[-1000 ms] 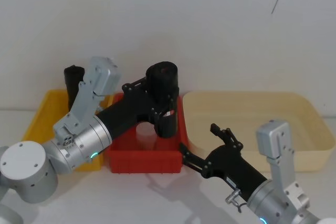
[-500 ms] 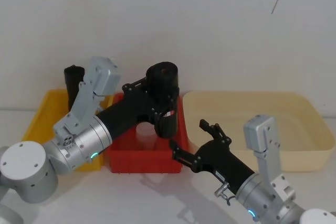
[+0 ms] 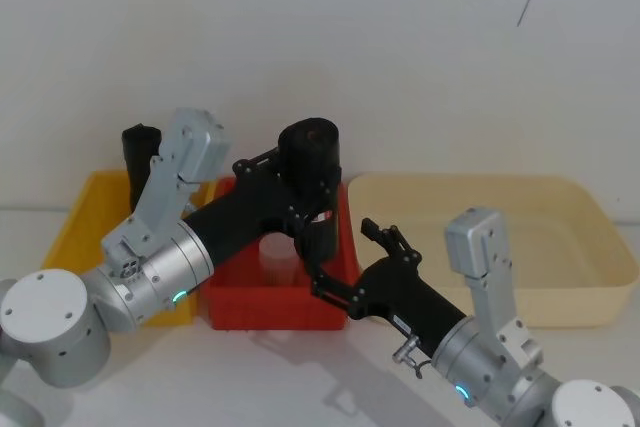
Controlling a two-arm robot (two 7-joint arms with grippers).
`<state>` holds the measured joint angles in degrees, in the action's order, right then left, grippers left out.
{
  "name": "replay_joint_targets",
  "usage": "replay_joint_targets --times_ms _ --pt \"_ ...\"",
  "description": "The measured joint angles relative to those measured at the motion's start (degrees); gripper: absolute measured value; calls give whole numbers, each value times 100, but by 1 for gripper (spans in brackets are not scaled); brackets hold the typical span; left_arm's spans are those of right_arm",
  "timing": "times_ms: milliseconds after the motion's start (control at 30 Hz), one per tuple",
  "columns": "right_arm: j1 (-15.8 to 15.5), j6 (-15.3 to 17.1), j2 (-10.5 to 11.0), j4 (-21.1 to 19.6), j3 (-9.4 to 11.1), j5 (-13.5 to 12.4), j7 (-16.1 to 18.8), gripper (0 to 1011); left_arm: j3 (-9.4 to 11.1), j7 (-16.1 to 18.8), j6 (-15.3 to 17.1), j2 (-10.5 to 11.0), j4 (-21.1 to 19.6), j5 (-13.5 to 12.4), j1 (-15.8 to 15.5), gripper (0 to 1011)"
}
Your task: Pick up the garbage bag with the one hand and transfer it to the other hand.
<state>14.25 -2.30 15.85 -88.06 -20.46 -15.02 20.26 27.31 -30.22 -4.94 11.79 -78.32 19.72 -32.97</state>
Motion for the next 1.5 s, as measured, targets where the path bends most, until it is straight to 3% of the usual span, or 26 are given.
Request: replay_joint_targets --times_ms 700,1500 --pt "430 -20 -82 372 -248 -80 276 1000 -1 1 -1 0 0 0 0 464" --pt "797 26 -290 734 -424 -70 221 1000 1 -1 -1 -1 0 0 0 464"
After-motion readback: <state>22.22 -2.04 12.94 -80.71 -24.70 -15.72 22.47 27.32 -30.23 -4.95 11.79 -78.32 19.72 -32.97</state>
